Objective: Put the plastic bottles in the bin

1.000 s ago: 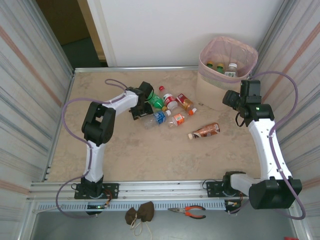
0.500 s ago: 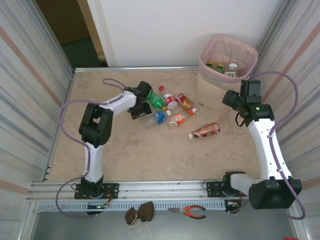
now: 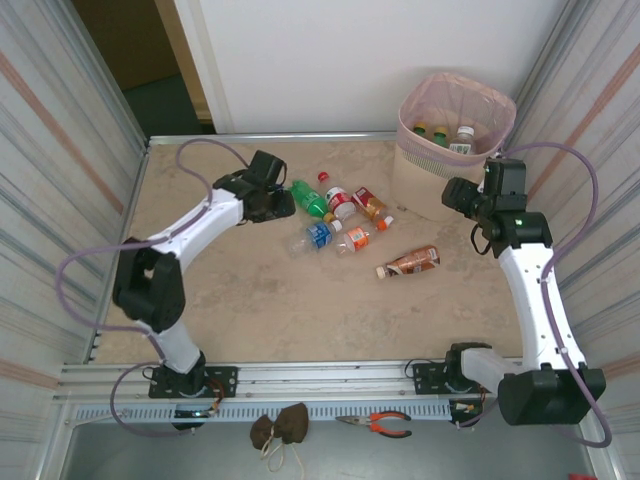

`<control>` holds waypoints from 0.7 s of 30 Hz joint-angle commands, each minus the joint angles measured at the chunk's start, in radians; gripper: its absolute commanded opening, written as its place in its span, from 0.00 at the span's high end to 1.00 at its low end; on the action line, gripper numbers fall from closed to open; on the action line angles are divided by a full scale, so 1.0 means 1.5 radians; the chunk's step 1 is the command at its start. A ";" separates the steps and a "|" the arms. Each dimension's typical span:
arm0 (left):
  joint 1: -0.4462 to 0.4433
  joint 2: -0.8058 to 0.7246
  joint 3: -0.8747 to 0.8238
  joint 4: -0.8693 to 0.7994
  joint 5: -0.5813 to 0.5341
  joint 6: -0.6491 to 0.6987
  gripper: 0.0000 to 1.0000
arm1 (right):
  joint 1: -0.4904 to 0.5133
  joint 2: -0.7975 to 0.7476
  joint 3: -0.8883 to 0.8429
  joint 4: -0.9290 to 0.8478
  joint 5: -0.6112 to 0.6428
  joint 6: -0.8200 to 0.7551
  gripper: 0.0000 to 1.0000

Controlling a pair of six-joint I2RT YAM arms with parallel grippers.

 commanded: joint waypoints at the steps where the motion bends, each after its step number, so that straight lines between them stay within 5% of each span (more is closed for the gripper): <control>1: 0.004 -0.086 -0.053 0.109 0.064 0.078 0.46 | -0.001 -0.029 0.022 0.038 -0.069 -0.031 0.22; 21: 0.004 -0.347 -0.222 0.499 0.490 0.185 0.50 | 0.033 -0.133 -0.032 0.313 -0.582 -0.114 0.19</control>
